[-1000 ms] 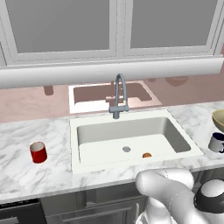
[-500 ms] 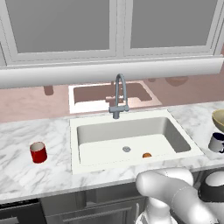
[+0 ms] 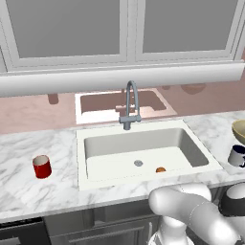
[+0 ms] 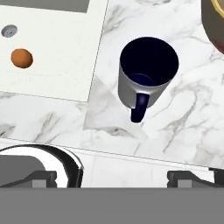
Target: Clear the mugs and bowl far away from the sink.
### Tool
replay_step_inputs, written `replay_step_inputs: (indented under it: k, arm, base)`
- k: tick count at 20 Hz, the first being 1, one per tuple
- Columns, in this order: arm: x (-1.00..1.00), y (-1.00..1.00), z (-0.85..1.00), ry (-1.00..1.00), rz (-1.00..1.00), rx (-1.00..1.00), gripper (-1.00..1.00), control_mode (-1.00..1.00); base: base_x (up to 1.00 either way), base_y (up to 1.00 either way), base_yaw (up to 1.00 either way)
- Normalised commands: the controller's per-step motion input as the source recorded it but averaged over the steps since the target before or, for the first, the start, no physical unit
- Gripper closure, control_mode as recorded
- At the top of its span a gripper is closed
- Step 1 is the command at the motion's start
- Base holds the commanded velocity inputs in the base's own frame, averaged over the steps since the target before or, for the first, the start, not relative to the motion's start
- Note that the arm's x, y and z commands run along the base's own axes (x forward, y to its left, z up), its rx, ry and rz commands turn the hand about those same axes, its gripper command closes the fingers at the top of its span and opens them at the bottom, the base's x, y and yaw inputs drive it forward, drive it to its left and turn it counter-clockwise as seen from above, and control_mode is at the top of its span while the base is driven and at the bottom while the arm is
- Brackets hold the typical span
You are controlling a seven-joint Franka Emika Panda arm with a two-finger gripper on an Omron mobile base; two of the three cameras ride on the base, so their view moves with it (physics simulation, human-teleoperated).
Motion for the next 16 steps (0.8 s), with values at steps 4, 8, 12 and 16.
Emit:
replay_step_inputs:
  k: [4, 8, 12, 16]
  arm:
    - [0.0, 0.0, -0.13, 0.0, 0.04, 0.0, -1.0, -1.0]
    - [0.02, 0.0, -0.19, 0.0, 0.01, 0.0, -1.0, -1.0]
    - [0.1, 0.0, -0.13, 0.0, 0.0, 0.0, -1.0, -1.0]
    - [0.17, 0.01, -0.08, 0.0, 0.0, 0.0, -1.0, -1.0]
  base:
    - [0.0, 0.0, 0.0]
    - [0.0, 0.0, 0.0]
    - [0.0, 0.0, 0.0]
    - [0.0, 0.0, 0.0]
